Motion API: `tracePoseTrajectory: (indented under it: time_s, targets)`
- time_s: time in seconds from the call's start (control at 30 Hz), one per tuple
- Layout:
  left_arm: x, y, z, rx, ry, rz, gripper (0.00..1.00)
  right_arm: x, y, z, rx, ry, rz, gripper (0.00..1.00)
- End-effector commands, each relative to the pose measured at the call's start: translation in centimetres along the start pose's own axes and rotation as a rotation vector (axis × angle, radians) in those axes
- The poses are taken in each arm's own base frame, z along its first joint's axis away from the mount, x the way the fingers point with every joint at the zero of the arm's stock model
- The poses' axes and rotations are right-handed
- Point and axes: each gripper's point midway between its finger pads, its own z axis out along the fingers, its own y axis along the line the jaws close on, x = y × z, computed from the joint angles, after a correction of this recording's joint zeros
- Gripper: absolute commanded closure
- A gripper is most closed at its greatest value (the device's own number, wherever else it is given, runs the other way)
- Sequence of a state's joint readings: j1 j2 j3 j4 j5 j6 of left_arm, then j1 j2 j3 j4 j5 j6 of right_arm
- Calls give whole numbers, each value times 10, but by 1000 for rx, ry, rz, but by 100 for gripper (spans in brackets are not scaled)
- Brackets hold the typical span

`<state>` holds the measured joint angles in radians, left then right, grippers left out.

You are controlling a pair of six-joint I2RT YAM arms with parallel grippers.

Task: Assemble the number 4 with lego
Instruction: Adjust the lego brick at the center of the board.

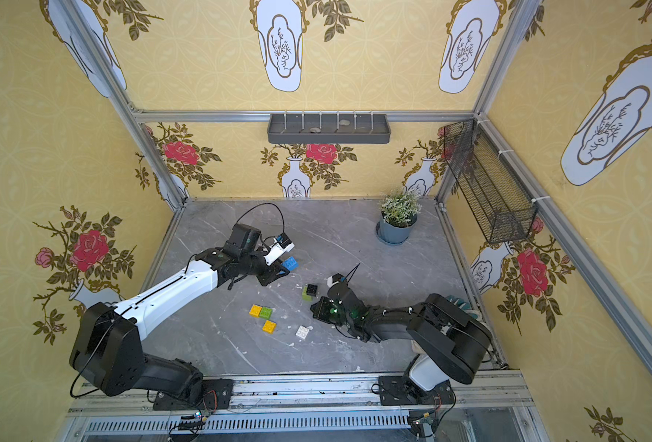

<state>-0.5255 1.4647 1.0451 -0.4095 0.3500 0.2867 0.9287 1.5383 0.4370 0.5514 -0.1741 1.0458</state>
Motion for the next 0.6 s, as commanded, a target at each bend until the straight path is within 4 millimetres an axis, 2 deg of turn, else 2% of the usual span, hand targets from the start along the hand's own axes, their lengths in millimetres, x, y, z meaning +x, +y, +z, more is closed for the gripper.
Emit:
tracePoseTrajectory:
  time_s: [0.0, 0.17, 0.47, 0.57]
  targets:
    - [3, -5, 3, 29, -3, -11, 100, -11, 18, 3, -107, -59, 6, 100]
    - [6, -6, 6, 40, -2, -15, 100, -11, 18, 9, -150, -65, 18, 100]
    - [13, -10, 13, 63, 10, -23, 100, -19, 0, 19, -175, -77, 98, 100]
    - [16, -11, 15, 67, 15, -25, 100, -22, 1, 20, -176, -72, 98, 100]
